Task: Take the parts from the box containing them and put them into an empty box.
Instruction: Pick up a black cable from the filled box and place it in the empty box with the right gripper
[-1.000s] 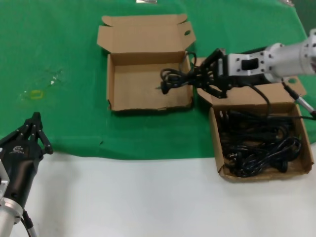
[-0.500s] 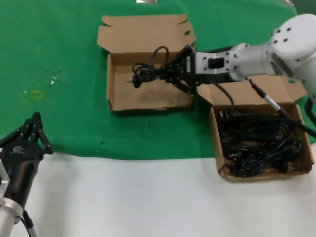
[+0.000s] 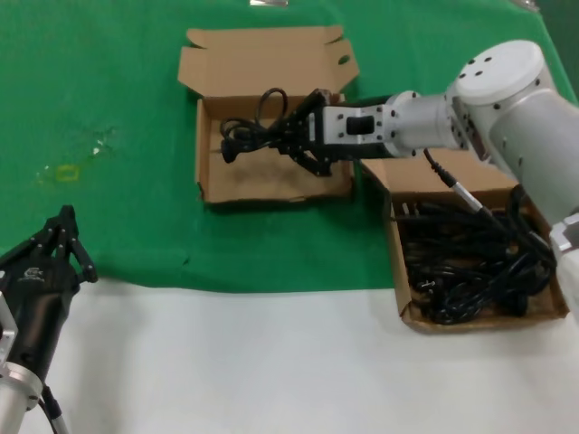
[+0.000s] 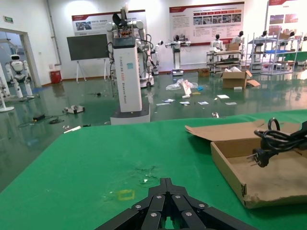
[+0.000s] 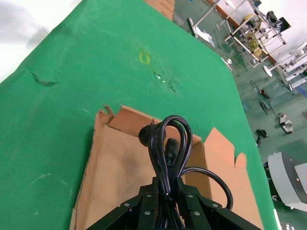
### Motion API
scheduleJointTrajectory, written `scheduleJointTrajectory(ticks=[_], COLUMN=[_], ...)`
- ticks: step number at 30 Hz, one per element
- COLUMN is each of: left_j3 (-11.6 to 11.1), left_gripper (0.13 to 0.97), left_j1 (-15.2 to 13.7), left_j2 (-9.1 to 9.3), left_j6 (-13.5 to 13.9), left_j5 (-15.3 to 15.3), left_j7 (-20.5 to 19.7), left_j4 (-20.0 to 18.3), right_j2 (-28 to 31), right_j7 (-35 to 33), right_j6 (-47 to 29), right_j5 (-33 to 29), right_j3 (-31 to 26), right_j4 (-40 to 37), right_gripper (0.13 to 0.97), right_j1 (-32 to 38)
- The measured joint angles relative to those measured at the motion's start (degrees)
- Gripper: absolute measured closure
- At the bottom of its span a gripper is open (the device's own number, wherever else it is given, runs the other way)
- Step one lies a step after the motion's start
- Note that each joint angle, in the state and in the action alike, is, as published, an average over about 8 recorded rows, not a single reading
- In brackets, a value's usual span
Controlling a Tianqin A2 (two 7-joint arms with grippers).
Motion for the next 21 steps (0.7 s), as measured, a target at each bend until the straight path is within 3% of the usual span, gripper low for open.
scheduleJointTrajectory(ticks=[6, 21], left_j3=[0.0, 0.0], left_gripper=[0.953, 0.953], left_j1=[0.0, 0.0], left_j2=[0.0, 0.0], left_j6=[0.0, 0.0], left_j5=[0.0, 0.0], left_j7=[0.0, 0.0], left_j4=[0.0, 0.0], right_j2=[-1.7, -2.2], right_j7=[-3.0, -5.4], right_j6=[2.2, 5.7], right_j5=[2.6, 11.6], right_j3=[-0.9, -8.5], right_j4=[-3.3, -3.5], right_gripper=[0.885, 0.884], right_j1=[0.4, -0.7])
